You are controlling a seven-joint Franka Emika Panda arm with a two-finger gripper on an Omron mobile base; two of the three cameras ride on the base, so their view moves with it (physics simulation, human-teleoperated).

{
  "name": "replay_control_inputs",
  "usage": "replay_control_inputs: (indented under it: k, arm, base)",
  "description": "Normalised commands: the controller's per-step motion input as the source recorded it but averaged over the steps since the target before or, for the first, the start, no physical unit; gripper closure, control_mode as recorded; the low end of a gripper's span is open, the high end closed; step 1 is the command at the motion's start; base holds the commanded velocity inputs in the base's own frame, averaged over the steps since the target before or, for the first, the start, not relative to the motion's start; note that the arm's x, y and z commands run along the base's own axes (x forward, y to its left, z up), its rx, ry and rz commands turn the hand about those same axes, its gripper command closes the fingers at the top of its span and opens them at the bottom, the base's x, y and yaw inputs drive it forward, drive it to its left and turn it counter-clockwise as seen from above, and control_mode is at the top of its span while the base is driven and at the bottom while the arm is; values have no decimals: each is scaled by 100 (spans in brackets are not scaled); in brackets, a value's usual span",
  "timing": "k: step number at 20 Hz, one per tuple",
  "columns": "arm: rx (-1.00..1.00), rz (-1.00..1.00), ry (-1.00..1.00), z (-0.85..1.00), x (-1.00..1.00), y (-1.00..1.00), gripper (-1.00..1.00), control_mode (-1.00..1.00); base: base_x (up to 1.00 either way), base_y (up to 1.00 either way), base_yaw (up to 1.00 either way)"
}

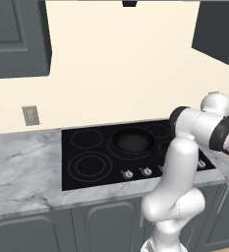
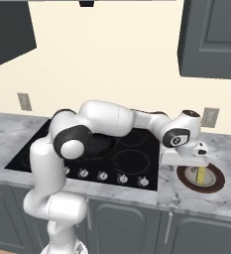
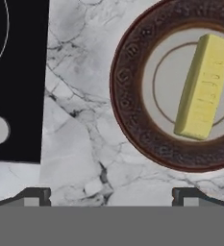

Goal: Pick up the butter stick and place it in the pan. Then turn on the burner for the pan.

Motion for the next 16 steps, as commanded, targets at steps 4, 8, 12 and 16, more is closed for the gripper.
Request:
replay_control_inputs:
  k: [4, 8, 12, 16]
  arm:
    - [14, 0, 0, 0, 20, -58, -100, -100]
    - [12, 0, 0, 0, 28, -37, -100, -100]
    - [5, 0, 0, -1, 29, -12, -100, -100]
    - [0, 0, 0, -25, 32, 0, -100, -100]
  base:
    - [0, 0, 0]
    - [0, 0, 0]
    - [0, 0, 0]
    - [0, 0, 0]
